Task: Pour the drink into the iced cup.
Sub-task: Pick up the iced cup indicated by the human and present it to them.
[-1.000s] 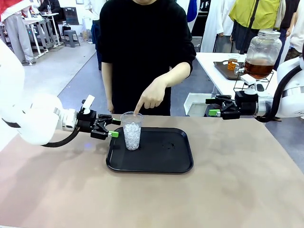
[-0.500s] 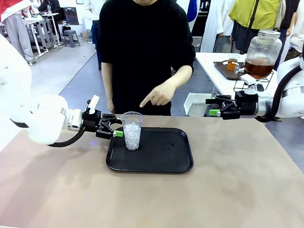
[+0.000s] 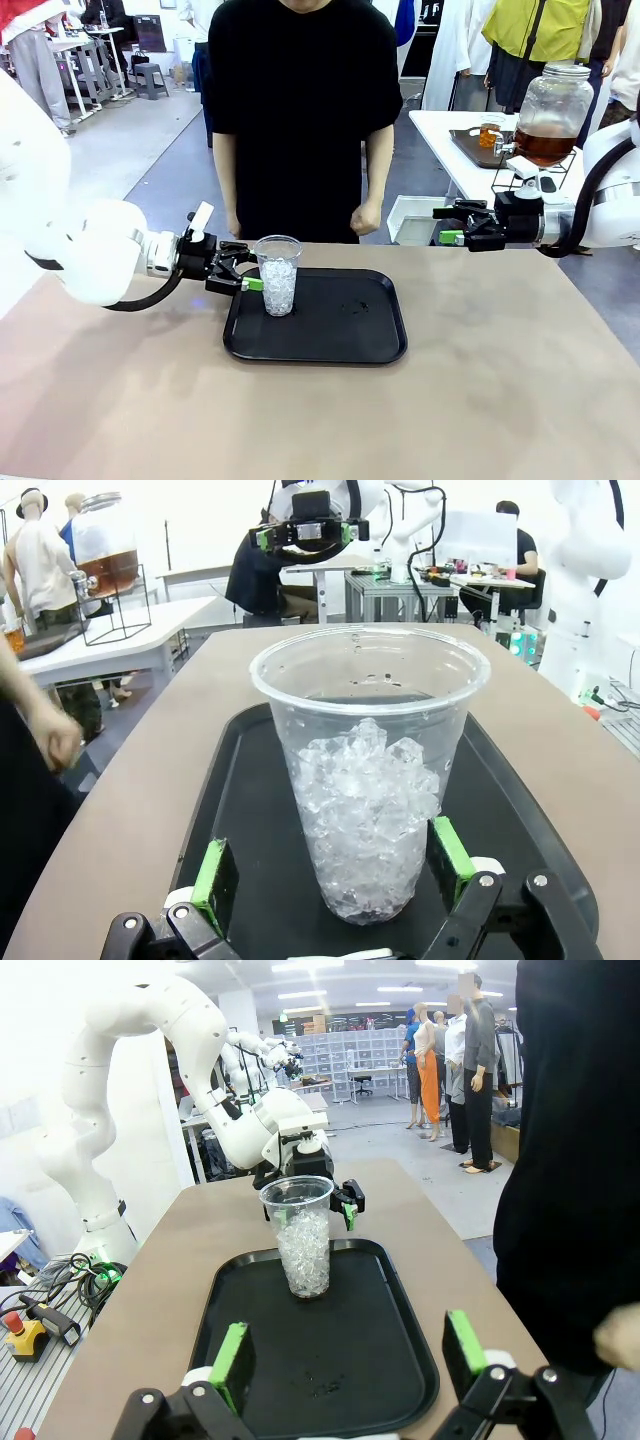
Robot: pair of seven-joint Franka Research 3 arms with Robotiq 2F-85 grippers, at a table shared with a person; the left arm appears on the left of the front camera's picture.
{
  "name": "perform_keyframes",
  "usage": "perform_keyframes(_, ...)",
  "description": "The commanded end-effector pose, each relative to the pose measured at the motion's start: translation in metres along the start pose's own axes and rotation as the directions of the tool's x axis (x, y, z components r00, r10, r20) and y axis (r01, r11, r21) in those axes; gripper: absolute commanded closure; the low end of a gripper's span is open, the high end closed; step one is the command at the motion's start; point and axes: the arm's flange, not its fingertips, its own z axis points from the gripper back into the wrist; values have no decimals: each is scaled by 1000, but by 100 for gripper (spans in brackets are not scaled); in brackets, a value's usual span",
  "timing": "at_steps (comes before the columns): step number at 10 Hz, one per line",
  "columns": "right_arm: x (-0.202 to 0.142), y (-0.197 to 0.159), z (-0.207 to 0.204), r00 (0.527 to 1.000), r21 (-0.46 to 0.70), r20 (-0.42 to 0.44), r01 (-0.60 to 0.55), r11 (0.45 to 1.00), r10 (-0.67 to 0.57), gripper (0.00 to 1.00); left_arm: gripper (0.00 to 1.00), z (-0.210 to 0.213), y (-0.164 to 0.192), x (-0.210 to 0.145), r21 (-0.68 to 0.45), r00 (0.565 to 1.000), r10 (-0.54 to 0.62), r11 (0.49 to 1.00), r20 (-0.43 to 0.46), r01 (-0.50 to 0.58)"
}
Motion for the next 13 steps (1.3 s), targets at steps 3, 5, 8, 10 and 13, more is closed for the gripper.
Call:
perform_keyframes(3,2,1,2,1000,7,7,12,1000,-12,0,0,-13,-5,0,-53,1000,19,998,14,-18)
perform_keyframes(5,2,1,2,1000,7,7,12,1000,-12,0,0,-17,-6,2,-65,1000,18,998,13,-17)
perform_keyframes(8,2,1,2,1000,7,7,12,1000,-12,0,0,-27,-4,2,-71,999,40,997,14,-39)
perform_keyframes(10,2,1,2,1000,7,7,12,1000,-12,0,0,-33,-2,3,-77,999,39,996,12,-38)
perform_keyframes(13,2,1,2,1000,7,7,12,1000,-12,0,0,-41,-2,4,-88,999,37,995,10,-36)
